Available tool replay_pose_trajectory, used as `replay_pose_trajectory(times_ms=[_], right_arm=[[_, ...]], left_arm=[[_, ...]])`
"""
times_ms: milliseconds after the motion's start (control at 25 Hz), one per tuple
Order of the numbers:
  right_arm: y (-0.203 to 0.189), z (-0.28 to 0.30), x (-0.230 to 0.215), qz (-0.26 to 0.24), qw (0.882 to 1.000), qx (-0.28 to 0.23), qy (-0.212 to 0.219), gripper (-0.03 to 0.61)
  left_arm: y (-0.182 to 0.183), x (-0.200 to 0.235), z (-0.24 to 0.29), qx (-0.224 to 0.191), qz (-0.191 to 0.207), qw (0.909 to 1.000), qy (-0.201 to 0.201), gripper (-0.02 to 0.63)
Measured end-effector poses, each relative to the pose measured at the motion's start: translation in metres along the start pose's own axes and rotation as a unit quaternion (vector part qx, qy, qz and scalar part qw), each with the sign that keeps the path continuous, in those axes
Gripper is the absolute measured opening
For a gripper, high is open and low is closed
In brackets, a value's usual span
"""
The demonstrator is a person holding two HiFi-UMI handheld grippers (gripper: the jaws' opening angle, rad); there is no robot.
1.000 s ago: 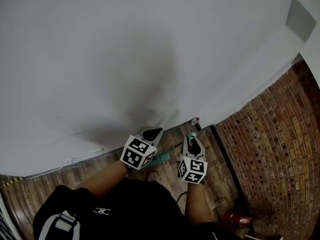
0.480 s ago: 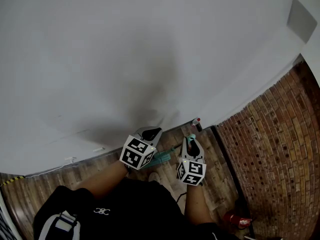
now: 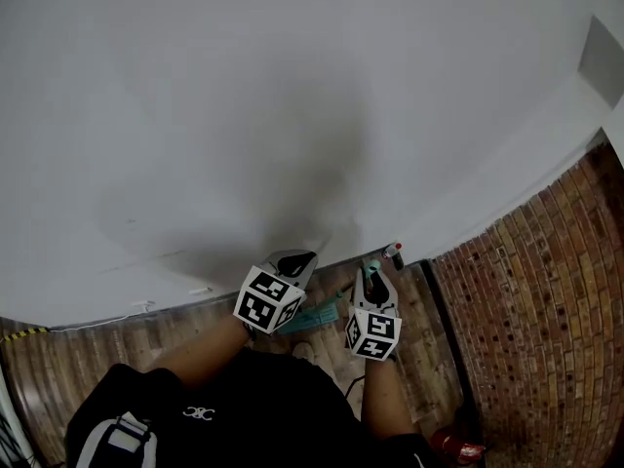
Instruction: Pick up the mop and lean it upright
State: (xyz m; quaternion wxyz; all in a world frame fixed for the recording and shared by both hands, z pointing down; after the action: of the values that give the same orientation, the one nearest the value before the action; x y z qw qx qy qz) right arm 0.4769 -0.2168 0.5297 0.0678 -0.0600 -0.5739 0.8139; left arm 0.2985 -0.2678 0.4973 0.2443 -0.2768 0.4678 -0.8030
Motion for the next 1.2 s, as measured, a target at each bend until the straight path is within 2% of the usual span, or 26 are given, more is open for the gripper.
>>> replay_pose_trajectory(times_ms=[400, 720, 920, 1200], right_arm=[[0.009, 0.073, 0.027, -0.023, 0.998, 0.015, 0.058, 0.109], [0.019, 0.133, 0.042, -0.030, 0.995, 0.040, 0.082, 0.109], [0.019, 0.150, 0.053, -0.037, 0.994, 0.051, 0.093, 0.109], [0.015, 0.157, 0.052, -0.002, 0.991, 0.064, 0.117, 0.121]], left_arm=[[-0.003, 0.031, -0.024, -0.009, -0.018, 0.9983, 0.055, -0.005], [-0.006, 0.047, -0.039, -0.015, -0.026, 0.9959, 0.085, -0.005], [-0.008, 0.051, -0.047, -0.019, -0.033, 0.9948, 0.094, -0.005], [-0.014, 0.056, -0.052, -0.018, -0.050, 0.9939, 0.097, -0.005]])
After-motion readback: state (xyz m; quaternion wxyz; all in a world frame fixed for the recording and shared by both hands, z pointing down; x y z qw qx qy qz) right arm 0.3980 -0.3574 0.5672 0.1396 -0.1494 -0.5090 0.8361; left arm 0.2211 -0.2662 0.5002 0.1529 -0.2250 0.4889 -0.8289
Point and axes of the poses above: the fingertips, and each gripper's own axes: z forward along the fingers, x to its left, y out of its top, the point moved 7 cm from there along -z, backward along the fingers, and after that the axes turned 6 degrees about y, right-handed, at the moved point
